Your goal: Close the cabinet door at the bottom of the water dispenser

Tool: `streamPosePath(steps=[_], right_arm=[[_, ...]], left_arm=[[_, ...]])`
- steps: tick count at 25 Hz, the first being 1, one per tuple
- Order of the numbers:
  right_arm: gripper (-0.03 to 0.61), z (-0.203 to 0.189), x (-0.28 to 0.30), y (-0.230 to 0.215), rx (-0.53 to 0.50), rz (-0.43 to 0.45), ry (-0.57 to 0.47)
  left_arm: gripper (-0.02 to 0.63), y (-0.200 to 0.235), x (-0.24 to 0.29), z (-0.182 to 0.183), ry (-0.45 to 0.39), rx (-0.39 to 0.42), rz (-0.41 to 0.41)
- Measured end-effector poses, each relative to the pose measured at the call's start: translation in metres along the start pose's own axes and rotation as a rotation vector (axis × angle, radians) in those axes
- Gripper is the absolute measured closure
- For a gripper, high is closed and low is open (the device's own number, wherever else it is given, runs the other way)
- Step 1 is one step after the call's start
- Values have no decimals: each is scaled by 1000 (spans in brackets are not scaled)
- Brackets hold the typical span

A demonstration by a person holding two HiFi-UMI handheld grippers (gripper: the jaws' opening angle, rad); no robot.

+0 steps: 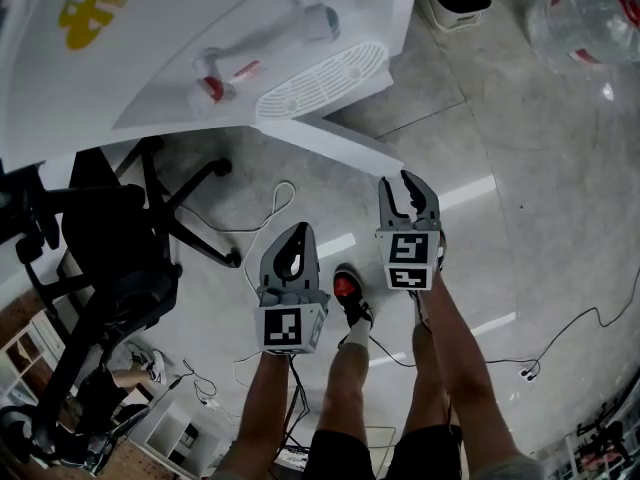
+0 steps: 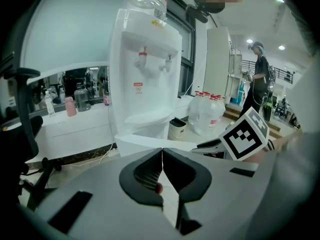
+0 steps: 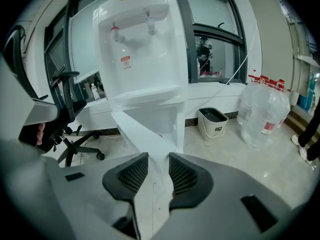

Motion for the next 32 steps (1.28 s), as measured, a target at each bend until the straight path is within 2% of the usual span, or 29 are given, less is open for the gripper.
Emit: streamPosePath(steps=[13,32], right_arm=[[460,37,34,-38,-4,17,-43],[474,80,72,-64,-42,70,-88]], left_arm=[[588,-2,33,17,-3,21,-2],[588,-1,74,40,-29,26,30]])
Point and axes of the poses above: the fingertips, and each gripper's own axes: x forward along the fingers, y to its left, z out of its top, the point moved 2 cm from there along -x, backward along the fingers, and after that the axes turned 7 degrees about -z, right-handed, at the moved point
